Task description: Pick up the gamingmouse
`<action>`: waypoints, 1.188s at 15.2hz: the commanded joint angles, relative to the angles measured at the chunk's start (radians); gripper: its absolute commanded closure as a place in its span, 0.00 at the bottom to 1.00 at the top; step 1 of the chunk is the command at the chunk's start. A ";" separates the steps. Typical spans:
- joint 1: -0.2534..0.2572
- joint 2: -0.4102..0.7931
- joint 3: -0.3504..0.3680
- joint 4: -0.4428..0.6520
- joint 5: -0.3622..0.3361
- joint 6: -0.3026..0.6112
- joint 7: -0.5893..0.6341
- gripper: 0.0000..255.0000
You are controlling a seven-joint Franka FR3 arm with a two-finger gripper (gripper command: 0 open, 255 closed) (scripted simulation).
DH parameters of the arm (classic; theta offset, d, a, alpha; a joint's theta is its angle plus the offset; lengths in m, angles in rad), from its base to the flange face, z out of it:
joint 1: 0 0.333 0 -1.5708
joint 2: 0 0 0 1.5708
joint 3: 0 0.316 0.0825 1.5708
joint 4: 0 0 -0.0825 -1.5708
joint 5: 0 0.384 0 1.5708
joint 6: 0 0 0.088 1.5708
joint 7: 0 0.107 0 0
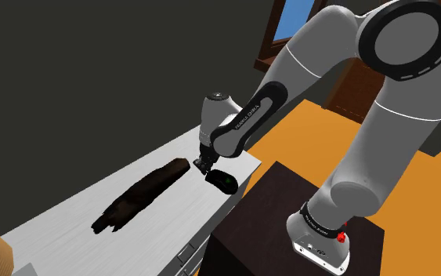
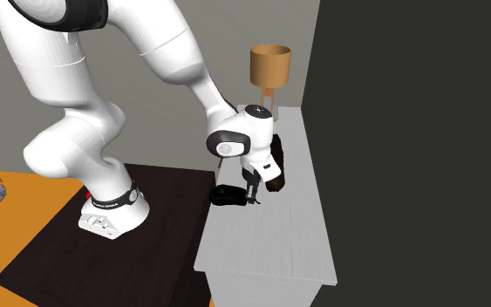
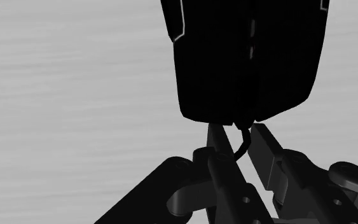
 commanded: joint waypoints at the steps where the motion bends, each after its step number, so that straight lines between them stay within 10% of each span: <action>1: 0.000 0.000 0.000 0.000 0.000 0.000 0.000 1.00; 18: -0.006 -0.219 0.022 0.013 0.108 -0.225 -0.075 1.00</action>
